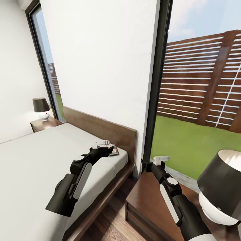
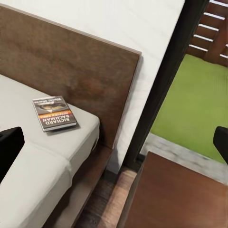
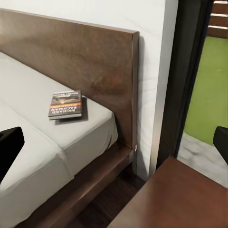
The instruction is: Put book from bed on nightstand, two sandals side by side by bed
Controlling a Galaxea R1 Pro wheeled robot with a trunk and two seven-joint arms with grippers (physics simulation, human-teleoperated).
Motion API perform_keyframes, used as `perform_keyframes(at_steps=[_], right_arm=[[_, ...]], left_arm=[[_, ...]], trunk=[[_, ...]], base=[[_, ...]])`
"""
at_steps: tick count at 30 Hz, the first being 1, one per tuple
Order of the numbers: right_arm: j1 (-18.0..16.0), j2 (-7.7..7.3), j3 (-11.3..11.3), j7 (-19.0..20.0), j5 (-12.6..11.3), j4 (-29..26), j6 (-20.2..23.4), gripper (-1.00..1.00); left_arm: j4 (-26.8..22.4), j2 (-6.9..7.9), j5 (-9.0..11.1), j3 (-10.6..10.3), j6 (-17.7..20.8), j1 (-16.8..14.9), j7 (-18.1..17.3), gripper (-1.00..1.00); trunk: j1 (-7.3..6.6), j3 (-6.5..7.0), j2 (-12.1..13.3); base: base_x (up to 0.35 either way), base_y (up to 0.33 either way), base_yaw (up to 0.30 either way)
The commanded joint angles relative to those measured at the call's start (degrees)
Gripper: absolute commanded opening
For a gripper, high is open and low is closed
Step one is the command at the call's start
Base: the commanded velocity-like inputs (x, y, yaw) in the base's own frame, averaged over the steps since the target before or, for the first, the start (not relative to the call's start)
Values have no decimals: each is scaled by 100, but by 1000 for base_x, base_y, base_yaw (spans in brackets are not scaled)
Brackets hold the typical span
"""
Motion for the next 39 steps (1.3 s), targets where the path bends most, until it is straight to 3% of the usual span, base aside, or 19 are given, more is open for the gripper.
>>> perform_keyframes(at_steps=[1,39], right_arm=[[-3,-1,4,-20,-58,-8,25,100],[-3,-1,4,-20,-58,-8,25,100]], left_arm=[[-6,3,56,-3,26,-4,36,100],[0,-13,56,-10,26,-4,36,100]], trunk=[[-23,12,38],[-857,694,1562]], base=[[0,0,0],[0,0,0]])
